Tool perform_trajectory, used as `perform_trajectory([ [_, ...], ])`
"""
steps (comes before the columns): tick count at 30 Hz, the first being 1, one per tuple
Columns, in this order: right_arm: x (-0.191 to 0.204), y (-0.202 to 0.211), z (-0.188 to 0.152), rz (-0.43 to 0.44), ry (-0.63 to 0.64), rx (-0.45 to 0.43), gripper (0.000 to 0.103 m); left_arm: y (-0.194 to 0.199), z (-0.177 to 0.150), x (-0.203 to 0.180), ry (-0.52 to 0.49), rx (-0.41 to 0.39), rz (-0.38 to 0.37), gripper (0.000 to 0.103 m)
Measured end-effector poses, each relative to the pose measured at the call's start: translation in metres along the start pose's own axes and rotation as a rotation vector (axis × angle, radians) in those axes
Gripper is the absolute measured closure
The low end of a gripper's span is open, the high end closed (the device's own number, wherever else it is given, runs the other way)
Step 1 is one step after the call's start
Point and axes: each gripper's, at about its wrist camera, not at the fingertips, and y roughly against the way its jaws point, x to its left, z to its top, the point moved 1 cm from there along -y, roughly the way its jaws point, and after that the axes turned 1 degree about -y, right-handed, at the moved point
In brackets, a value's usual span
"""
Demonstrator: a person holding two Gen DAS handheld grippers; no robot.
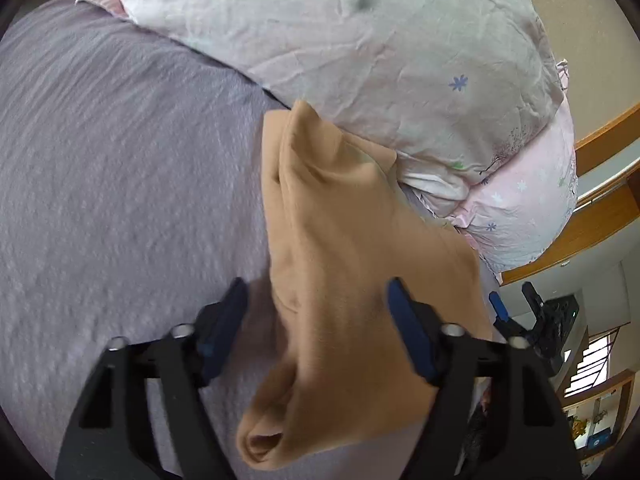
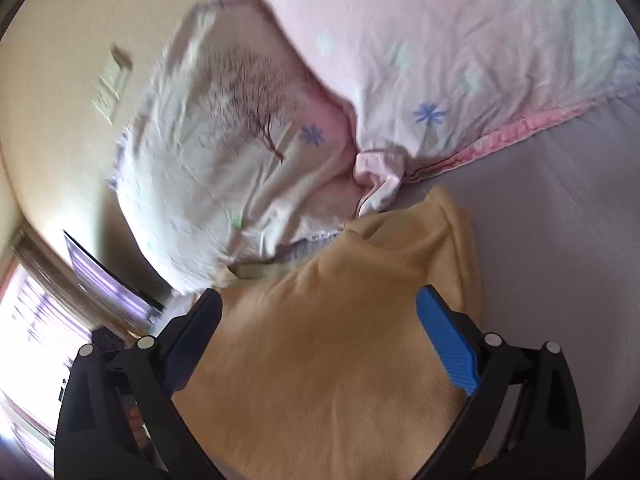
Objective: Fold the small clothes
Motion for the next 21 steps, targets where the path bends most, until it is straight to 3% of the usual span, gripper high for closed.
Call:
perform_trajectory([
  [1, -0.004, -0.002, 0.001, 0.009, -0.019, -0.004, 0.003, -0.006, -0.003, 0.001, 0.028, 0.026, -0.013, 0.068],
  [3, -0.014, 0.006, 0.005, 0.025, -0.074, -0.017, 0.003, -0.004, -0.005, 0.0, 0.058, -0.001, 0.012, 0.075],
  [8, -0.016, 0.029, 0.018, 0.069, -0.114, -0.091, 0.003, 0.01, 0.0, -0.035, 0.067, -0.044, -0.051, 0.08],
  [13, -0.024, 0.046, 0.027, 0.081, -0.155, -0.167, 0.003, 0.008, -0.001, -0.142, -0.104, -0.056, -0.15, 0.08],
  [16, -0.033, 0.056, 0.031, 0.072, -0.172, -0.189, 0.003, -0.037, -0.016, -0.215, -0.212, 0.015, -0.234, 0.08],
  [21, -0.046, 0.066, 0.036, -0.064, -0.13, -0.198, 0.003, -0.112, -0.046, -0.271, -0.253, 0.239, -0.375, 0.067],
])
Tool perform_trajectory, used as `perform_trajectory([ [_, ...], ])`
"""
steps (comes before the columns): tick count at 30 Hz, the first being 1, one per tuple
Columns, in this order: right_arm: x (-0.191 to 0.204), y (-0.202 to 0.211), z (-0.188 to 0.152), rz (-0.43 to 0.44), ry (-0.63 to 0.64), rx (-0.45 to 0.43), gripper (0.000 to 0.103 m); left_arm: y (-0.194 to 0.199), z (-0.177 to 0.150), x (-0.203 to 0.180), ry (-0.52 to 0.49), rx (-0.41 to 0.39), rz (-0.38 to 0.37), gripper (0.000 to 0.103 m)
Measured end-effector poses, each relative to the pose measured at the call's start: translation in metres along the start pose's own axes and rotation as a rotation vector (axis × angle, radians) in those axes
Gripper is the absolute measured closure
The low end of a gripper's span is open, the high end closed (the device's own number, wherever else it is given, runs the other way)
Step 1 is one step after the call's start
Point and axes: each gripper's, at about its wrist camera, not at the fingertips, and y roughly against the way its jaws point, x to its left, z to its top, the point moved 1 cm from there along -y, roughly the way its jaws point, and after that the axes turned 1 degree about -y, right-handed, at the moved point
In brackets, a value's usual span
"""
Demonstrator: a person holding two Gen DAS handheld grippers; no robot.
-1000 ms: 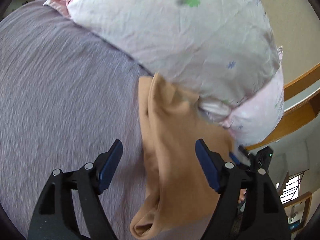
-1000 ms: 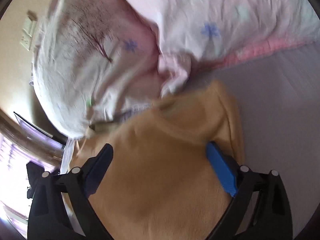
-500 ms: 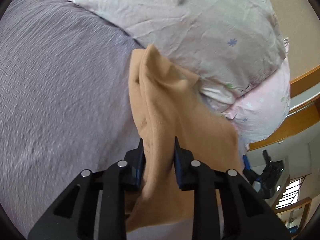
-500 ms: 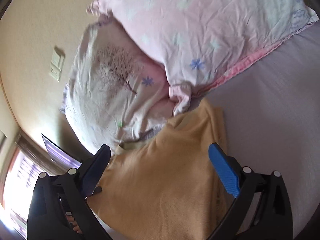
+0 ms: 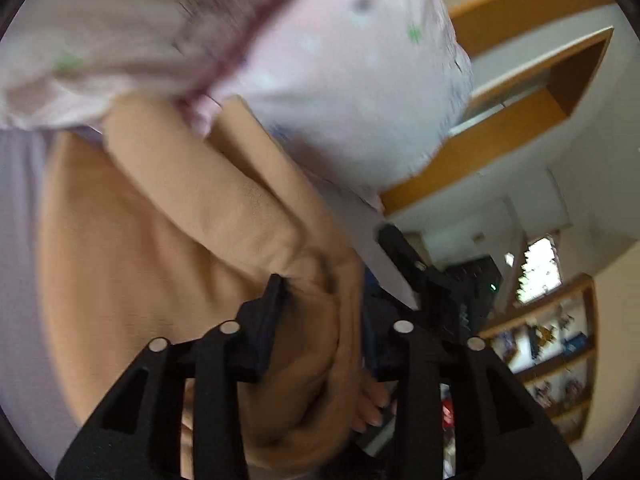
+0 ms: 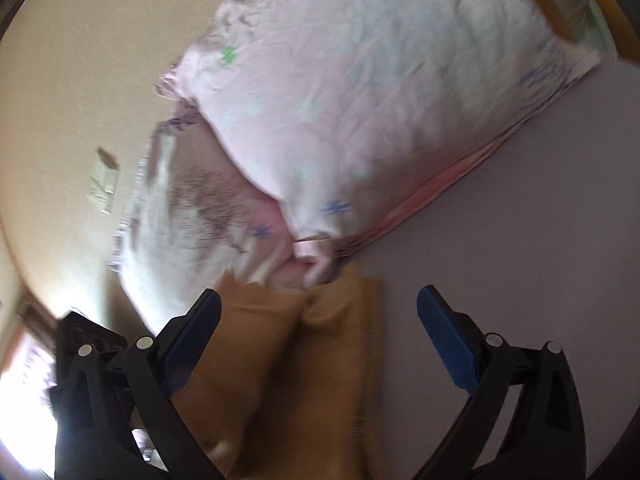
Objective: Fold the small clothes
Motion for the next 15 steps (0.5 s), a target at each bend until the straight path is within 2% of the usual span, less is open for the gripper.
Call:
perform_trajectory([
  [1, -0.002, 0.001, 0.001, -0.011, -0.005, 0.004, 0.003, -0.001, -0.004, -0.002, 0.006, 0.009, -0.076, 0.066],
  [3, -0.007, 0.0, 0.002, 0.02, -0.035, 0.023, 0.003, 0.02, -0.01, -0.003, -0.027, -0.037, -0.1, 0.05],
  [5, -0.001, 0.001, 0.001, 0.045, -0.023, 0.051, 0.003, 0.05, -0.015, 0.002, -0.064, -0.108, -0.052, 0.041],
  [9, 0.026, 0.013, -0.021, 0.068, 0.067, 0.129, 0.003, 0.101, -0.034, 0.034, -0.068, -0.14, 0.132, 0.04],
  [10, 0.036, 0.019, -0.031, 0.081, 0.104, 0.15, 0.008, 0.105, -0.038, 0.036, -0.089, -0.137, 0.148, 0.04],
  [11, 0.044, 0.026, -0.04, 0.089, 0.139, 0.165, 0.018, 0.11, -0.047, 0.035, -0.124, -0.131, 0.164, 0.04],
  [15, 0.064, 0.046, -0.069, 0.064, 0.248, 0.209, 0.022, 0.114, -0.067, 0.025, -0.218, -0.104, 0.143, 0.037],
])
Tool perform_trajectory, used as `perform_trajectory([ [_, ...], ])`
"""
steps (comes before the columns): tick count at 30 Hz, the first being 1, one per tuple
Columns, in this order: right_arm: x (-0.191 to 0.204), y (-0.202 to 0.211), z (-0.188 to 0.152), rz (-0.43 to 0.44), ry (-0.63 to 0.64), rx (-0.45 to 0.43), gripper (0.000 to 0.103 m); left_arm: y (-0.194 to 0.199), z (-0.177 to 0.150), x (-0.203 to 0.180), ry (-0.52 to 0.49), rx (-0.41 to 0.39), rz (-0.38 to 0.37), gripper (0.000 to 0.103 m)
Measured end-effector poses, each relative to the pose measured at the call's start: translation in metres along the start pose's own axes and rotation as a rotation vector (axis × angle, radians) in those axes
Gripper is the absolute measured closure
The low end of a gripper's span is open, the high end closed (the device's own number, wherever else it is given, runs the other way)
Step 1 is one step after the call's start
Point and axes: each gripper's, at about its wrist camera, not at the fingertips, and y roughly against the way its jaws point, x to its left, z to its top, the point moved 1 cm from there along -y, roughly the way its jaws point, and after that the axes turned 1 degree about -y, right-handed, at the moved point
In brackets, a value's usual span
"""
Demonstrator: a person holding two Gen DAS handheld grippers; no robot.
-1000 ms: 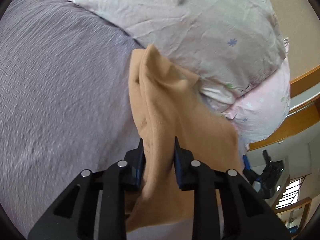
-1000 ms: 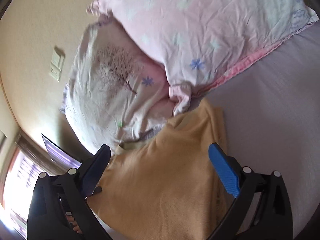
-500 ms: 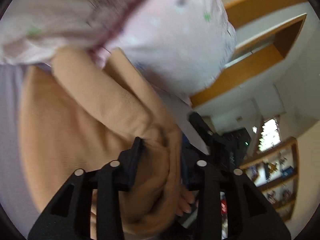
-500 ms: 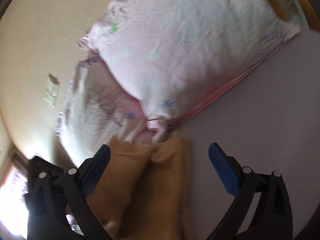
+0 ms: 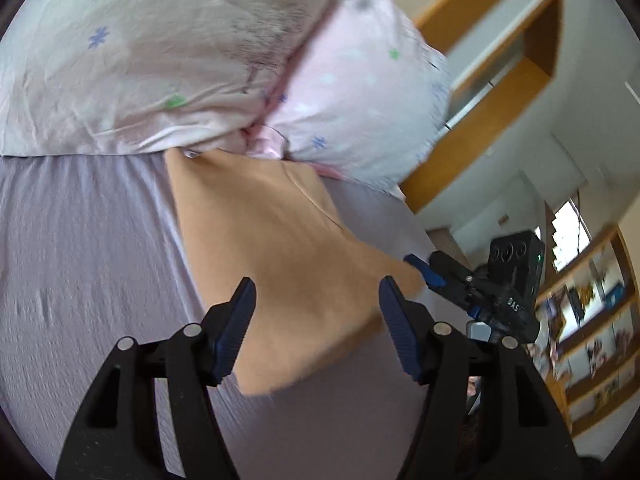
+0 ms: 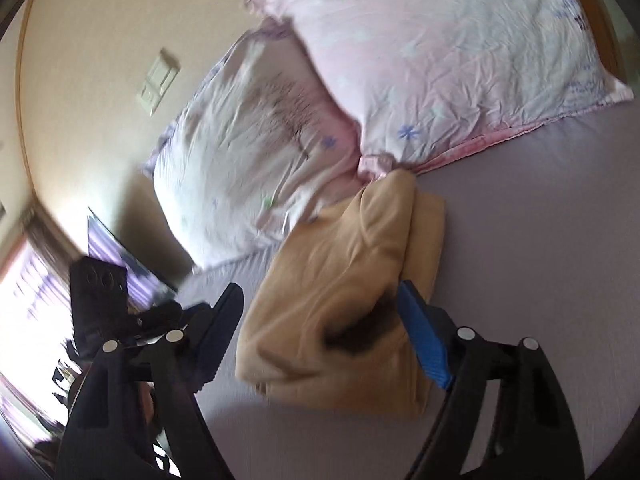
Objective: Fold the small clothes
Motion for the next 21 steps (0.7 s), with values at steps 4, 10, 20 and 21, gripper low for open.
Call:
perform_trajectory([
  [4, 0.011, -0.028, -0.01, -0.094, 0.067, 0.108, 0.095, -0.026, -0.011, -0.012, -0.027, 0.048, -0.038, 0.035],
  [10, 0.002, -0.003, -0.032, -0.122, 0.001, 0.079, 0.095, -0.059, -0.037, -0.015, -0.086, 0.166, 0.026, 0.035],
  [20, -0.023, 0.008, -0.019, -0.099, -0.132, 0.055, 0.001, -0.02, -0.024, 0.016, -0.018, 0.056, 0.049, 0.023],
  [21, -0.027, 0.002, -0.01, -0.088, -0.146, 0.065, 0.001, -0.018, -0.017, 0.025, 0.017, 0.044, 0.063, 0.023],
])
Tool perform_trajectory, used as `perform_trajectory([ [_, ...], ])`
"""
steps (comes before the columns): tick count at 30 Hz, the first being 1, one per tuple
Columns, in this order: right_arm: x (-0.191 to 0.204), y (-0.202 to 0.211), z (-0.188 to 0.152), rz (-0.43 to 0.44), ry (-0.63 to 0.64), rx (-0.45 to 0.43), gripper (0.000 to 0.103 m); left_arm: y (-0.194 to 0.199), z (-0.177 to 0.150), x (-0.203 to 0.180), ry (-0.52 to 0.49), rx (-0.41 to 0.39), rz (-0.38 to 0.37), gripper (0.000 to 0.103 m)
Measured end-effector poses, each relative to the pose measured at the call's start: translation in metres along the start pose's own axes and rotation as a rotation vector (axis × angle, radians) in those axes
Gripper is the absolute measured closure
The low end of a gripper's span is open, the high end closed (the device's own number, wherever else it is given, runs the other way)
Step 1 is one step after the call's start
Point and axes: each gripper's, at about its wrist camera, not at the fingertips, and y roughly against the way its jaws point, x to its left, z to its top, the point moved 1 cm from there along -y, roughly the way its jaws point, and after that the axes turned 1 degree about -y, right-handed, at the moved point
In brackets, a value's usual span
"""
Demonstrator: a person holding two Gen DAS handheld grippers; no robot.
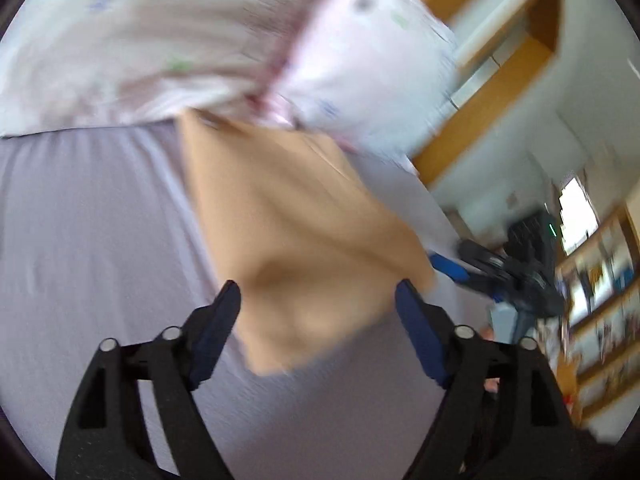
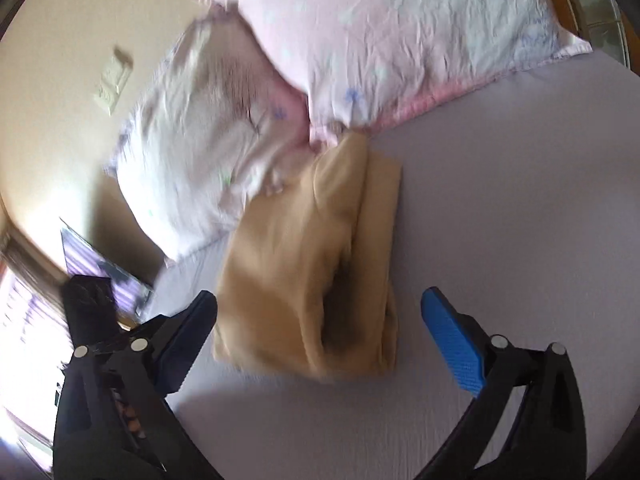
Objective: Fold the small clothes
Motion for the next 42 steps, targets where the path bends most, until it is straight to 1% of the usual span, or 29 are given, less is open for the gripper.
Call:
perform_trajectory([
  [3, -0.02, -0.033, 0.021, 0.016, -0.099, 0.104, 0.003, -0.023, 0.017, 0.031, 0.123, 0.058, 0.033, 0.023],
  [5, -0.032, -0.058, 0.027, 0.025, -0.158, 0.183, 0.012, -0.039, 0.022, 0.038, 0.151, 0.092, 0.033, 0.023],
  [6, -0.034, -0.065, 0.027, 0.023, -0.165, 0.201, 0.014, -0.044, 0.024, 0.039, 0.158, 0.099, 0.039, 0.023],
  [8, -0.033, -0.07, 0.026, 0.03, -0.141, 0.189, 0.021, -0.06, 0.028, 0.044, 0.18, 0.116, 0.04, 0.023],
  [9, -0.032, -0.072, 0.025, 0.04, -0.134, 0.201, 0.027, -0.067, 0.029, 0.045, 0.193, 0.123, 0.033, 0.023],
  [10, -0.032, -0.074, 0.023, 0.074, -0.142, 0.208, 0.044, -0.069, 0.032, 0.046, 0.196, 0.105, 0.023, 0.023],
  [11, -0.032, -0.076, 0.021, 0.09, -0.145, 0.208, 0.045, -0.073, 0.034, 0.045, 0.202, 0.11, 0.014, 0.028],
  [12, -0.031, -0.075, 0.02, 0.093, -0.13, 0.195, 0.047, -0.077, 0.037, 0.046, 0.212, 0.114, -0.005, 0.045],
  [13, -0.03, -0.074, 0.019, 0.104, -0.129, 0.192, 0.053, -0.079, 0.037, 0.048, 0.231, 0.118, -0.014, 0.047],
  [15, -0.025, -0.071, 0.016, 0.127, -0.138, 0.172, 0.055, -0.077, 0.037, 0.05, 0.244, 0.107, -0.044, 0.064],
  [17, -0.015, -0.071, 0.016, 0.151, -0.126, 0.163, 0.058, -0.06, 0.034, 0.056, 0.254, 0.076, -0.086, 0.068],
  [19, 0.003, -0.077, 0.012, 0.212, -0.108, 0.187, 0.059, -0.036, 0.032, 0.062, 0.239, 0.029, -0.065, 0.068],
  [21, 0.025, -0.089, 0.002, 0.237, -0.055, 0.228, 0.06, -0.013, 0.028, 0.067, 0.212, -0.02, -0.031, 0.067],
  [23, 0.04, -0.104, -0.006, 0.192, -0.01, 0.3, 0.059, 0.013, 0.023, 0.076, 0.188, -0.048, 0.051, 0.064],
  [24, 0.044, -0.107, -0.007, 0.15, 0.007, 0.314, 0.058, 0.028, 0.018, 0.081, 0.178, -0.061, 0.113, 0.063],
  [25, 0.047, -0.102, -0.005, 0.116, 0.017, 0.286, 0.055, 0.037, 0.016, 0.082, 0.165, -0.081, 0.144, 0.063],
  [26, 0.048, -0.092, 0.0, 0.099, 0.018, 0.223, 0.05, 0.053, 0.011, 0.08, 0.133, -0.113, 0.174, 0.062],
  [28, 0.051, -0.074, 0.013, 0.082, 0.02, 0.103, 0.05, 0.073, 0.004, 0.068, 0.075, -0.151, 0.192, 0.053],
  [29, 0.054, -0.073, 0.02, 0.095, 0.013, 0.087, 0.05, 0.079, 0.0, 0.06, 0.045, -0.158, 0.181, 0.047],
  [30, 0.056, -0.079, 0.024, 0.099, 0.004, 0.108, 0.05, 0.08, -0.004, 0.05, 0.008, -0.153, 0.164, 0.044],
  [31, 0.057, -0.087, 0.026, 0.087, -0.004, 0.129, 0.05, 0.079, -0.009, 0.039, -0.029, -0.14, 0.154, 0.044],
  [32, 0.056, -0.101, 0.027, 0.045, -0.015, 0.166, 0.05, 0.072, -0.013, 0.026, -0.074, -0.118, 0.147, 0.043],
  [33, 0.053, -0.113, 0.027, 0.012, -0.02, 0.199, 0.052, 0.064, -0.015, 0.018, -0.101, -0.102, 0.146, 0.041],
  [34, 0.051, -0.123, 0.027, -0.009, -0.022, 0.214, 0.072, 0.055, -0.021, 0.01, -0.135, -0.077, 0.141, 0.041],
  [35, 0.046, -0.13, 0.03, -0.029, -0.021, 0.2, 0.088, 0.046, -0.024, 0.004, -0.159, -0.054, 0.143, 0.041],
  [36, 0.042, -0.128, 0.03, -0.023, -0.029, 0.18, 0.09, 0.039, -0.03, 0.0, -0.175, -0.036, 0.153, 0.041],
  [37, 0.034, -0.124, 0.034, -0.016, -0.065, 0.136, 0.097, 0.032, -0.035, -0.002, -0.187, -0.008, 0.166, 0.041],
  [39, 0.022, -0.117, 0.039, -0.024, -0.122, 0.106, 0.097, 0.023, -0.043, 0.0, -0.19, 0.034, 0.178, 0.041],
  [42, 0.03, -0.097, 0.038, -0.06, -0.068, 0.092, 0.097, 0.024, -0.054, 0.001, -0.195, 0.046, 0.187, 0.041],
])
